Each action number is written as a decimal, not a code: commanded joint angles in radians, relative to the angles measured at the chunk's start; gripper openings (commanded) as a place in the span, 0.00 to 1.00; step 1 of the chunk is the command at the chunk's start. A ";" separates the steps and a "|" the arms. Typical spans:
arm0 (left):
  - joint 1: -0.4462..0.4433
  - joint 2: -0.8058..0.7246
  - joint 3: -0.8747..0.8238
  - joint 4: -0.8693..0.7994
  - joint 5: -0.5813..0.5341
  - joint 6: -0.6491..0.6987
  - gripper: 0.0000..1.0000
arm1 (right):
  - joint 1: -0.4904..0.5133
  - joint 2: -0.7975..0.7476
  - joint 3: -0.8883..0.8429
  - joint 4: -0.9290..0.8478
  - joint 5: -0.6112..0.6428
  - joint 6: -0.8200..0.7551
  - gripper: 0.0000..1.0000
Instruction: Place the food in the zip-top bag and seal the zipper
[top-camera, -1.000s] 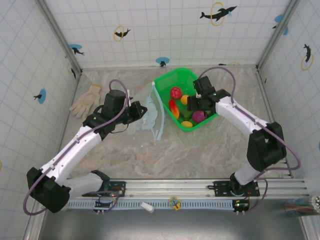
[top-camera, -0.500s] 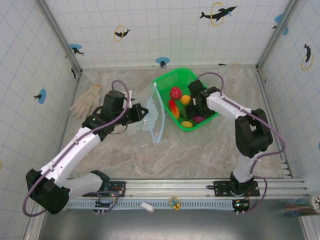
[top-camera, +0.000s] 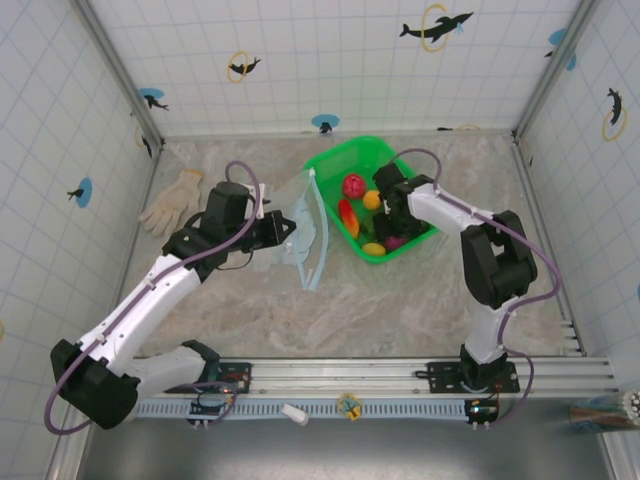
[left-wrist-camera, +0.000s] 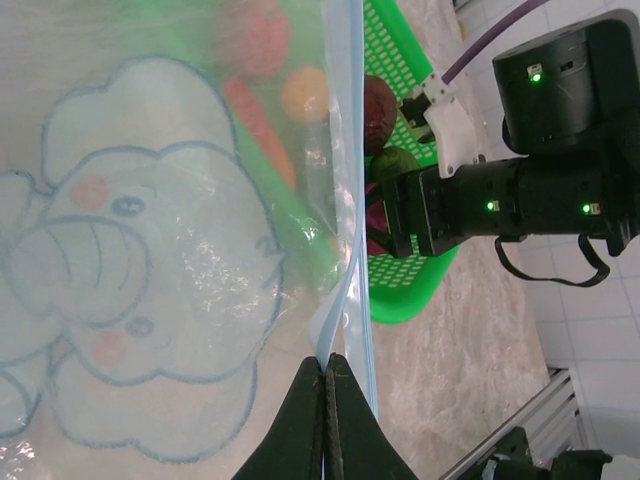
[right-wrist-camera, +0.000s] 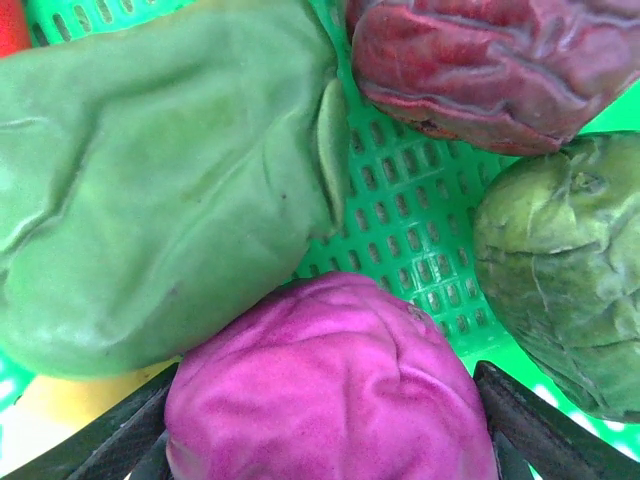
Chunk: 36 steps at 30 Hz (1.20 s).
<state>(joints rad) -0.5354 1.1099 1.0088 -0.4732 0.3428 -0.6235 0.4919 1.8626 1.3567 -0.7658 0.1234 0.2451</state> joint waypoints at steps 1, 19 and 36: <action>0.008 -0.004 0.045 -0.041 -0.012 0.042 0.00 | 0.008 -0.120 0.008 0.025 -0.026 0.027 0.63; 0.016 0.015 -0.019 0.109 0.161 -0.028 0.00 | -0.010 -0.661 -0.305 0.477 -0.496 0.257 0.63; 0.044 0.030 -0.024 0.169 0.243 -0.082 0.00 | 0.206 -0.620 -0.404 0.885 -0.576 0.493 0.64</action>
<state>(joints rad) -0.5037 1.1355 0.9913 -0.3340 0.5514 -0.6857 0.6601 1.2049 0.9520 0.0597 -0.4904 0.7265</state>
